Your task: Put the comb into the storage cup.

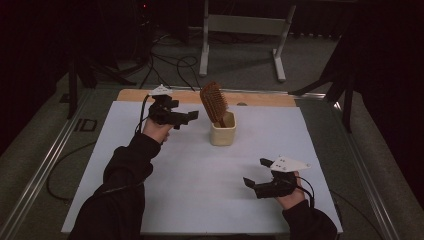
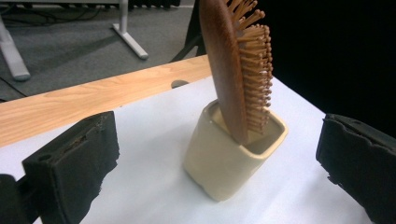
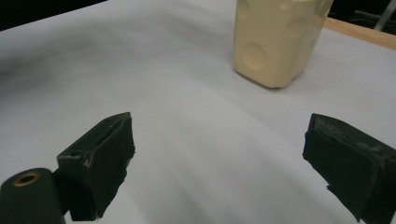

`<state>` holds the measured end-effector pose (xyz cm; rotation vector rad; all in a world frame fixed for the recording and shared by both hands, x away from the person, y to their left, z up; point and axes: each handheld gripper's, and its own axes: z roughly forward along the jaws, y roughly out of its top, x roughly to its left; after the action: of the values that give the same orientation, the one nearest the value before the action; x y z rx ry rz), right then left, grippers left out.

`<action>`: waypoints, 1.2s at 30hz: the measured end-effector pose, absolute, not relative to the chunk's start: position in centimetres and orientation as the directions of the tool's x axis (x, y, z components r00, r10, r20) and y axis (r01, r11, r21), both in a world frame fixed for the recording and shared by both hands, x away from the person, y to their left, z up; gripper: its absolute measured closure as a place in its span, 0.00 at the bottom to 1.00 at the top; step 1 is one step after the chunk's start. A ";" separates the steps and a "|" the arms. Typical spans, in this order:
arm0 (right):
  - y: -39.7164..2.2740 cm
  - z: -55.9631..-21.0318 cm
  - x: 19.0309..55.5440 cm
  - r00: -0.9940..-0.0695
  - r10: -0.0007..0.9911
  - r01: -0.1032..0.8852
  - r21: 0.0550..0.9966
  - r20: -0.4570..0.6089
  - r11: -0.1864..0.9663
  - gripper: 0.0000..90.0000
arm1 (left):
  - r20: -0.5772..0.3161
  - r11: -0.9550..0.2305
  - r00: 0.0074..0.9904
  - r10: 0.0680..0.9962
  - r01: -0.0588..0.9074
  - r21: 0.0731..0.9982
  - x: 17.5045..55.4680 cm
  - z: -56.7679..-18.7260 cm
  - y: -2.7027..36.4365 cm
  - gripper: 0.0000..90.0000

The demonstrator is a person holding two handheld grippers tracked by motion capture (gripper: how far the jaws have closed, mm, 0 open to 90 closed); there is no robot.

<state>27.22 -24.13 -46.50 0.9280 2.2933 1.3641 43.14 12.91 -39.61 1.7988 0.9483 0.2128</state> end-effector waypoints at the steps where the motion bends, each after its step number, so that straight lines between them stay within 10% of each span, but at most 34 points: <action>1: -24.1 -46.5 27.2 -0.739 0.671 0.370 0.866 0.054 0.338 0.10 | -0.268 -0.152 0.673 0.689 0.496 0.855 42.8 -39.7 13.2 0.00; 36: -24.8 -46.6 27.0 -0.737 0.673 0.372 0.868 0.060 0.330 0.10 | -0.147 -0.233 0.740 0.656 0.384 0.893 35.0 -42.2 19.0 0.00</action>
<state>26.98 -24.83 -46.65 0.9344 2.2884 1.3672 34.98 19.04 -42.16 1.8564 0.8050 0.3139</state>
